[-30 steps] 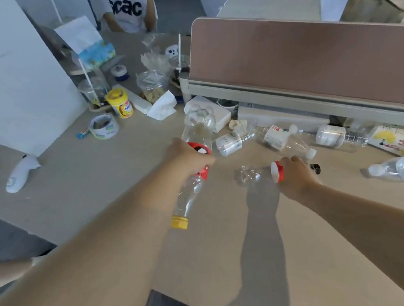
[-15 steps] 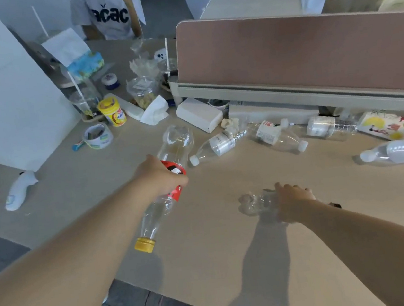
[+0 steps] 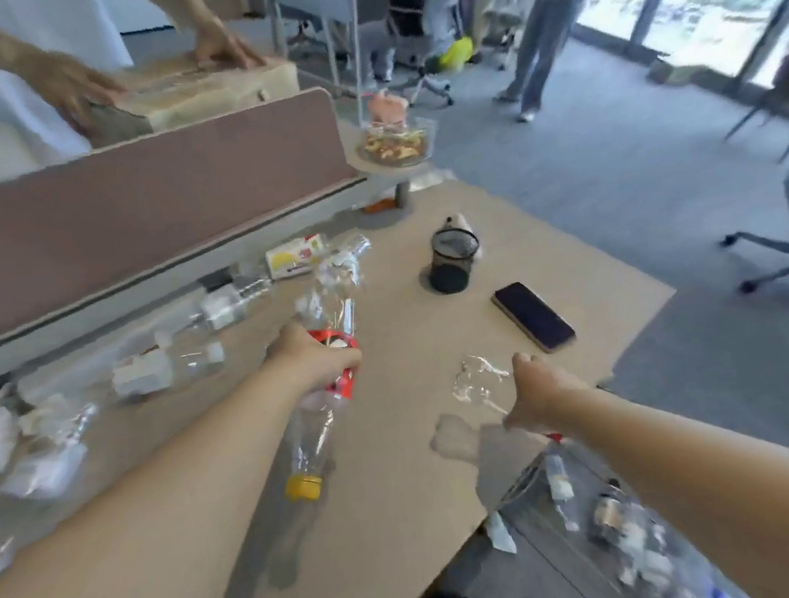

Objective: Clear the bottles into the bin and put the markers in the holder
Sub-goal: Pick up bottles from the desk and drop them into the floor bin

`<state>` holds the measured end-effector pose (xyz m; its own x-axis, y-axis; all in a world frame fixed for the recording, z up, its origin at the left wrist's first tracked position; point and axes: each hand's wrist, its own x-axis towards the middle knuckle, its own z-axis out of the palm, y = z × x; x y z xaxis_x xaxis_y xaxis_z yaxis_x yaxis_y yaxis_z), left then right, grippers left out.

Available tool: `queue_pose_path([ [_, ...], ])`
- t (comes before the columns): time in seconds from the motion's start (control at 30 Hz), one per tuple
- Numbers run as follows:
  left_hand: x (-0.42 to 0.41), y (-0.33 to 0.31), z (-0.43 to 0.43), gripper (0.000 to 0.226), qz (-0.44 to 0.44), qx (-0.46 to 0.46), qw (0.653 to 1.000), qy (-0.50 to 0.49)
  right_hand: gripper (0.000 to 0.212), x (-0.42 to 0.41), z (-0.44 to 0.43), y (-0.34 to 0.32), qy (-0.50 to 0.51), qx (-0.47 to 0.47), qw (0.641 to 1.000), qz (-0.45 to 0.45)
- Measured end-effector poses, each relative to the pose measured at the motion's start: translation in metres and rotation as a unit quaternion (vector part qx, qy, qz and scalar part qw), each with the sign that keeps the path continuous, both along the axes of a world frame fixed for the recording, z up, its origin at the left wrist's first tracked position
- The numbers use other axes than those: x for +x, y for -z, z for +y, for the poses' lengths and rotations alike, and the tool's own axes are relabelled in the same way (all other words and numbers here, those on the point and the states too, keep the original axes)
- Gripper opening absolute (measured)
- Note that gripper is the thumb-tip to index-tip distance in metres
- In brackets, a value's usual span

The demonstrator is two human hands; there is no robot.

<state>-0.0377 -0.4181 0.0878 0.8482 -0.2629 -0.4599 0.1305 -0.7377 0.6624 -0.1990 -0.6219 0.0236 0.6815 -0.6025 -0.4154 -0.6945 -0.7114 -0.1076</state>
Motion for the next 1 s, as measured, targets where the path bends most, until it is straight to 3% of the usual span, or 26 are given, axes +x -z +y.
queue_pose_path([
  [0.07, -0.034, 0.009, -0.055, 0.037, 0.011, -0.008, 0.997, 0.077, 0.07, -0.067, -0.031, -0.002, 0.084, -0.001, 0.996, 0.015],
  [0.17, -0.099, 0.02, -0.136, 0.069, 0.017, -0.029, 0.984, 0.175, 0.068, -0.175, -0.066, -0.005, 0.208, 0.017, 0.977, 0.031],
  [0.33, -0.227, 0.021, -0.247, 0.075, 0.006, -0.035, 0.943, 0.33, 0.058, -0.332, -0.096, -0.013, 0.395, 0.041, 0.918, 0.014],
  [0.43, -0.303, 0.031, -0.308, 0.075, 0.053, -0.049, 0.918, 0.391, 0.059, -0.408, -0.108, -0.002, 0.487, 0.063, 0.871, -0.015],
  [0.6, -0.423, 0.08, -0.392, 0.079, 0.118, -0.041, 0.908, 0.4, 0.079, -0.511, -0.151, 0.042, 0.632, 0.105, 0.761, -0.1],
  [0.73, -0.486, 0.141, -0.432, 0.075, 0.189, 0.054, 0.913, 0.357, 0.089, -0.565, -0.198, 0.083, 0.687, 0.162, 0.698, -0.123],
  [0.83, -0.522, 0.175, -0.459, 0.076, 0.214, 0.105, 0.905, 0.352, 0.088, -0.592, -0.231, 0.114, 0.696, 0.19, 0.682, -0.119],
  [1.0, -0.559, 0.214, -0.507, 0.088, 0.182, 0.122, 0.907, 0.36, 0.082, -0.618, -0.279, 0.148, 0.675, 0.214, 0.7, -0.097],
])
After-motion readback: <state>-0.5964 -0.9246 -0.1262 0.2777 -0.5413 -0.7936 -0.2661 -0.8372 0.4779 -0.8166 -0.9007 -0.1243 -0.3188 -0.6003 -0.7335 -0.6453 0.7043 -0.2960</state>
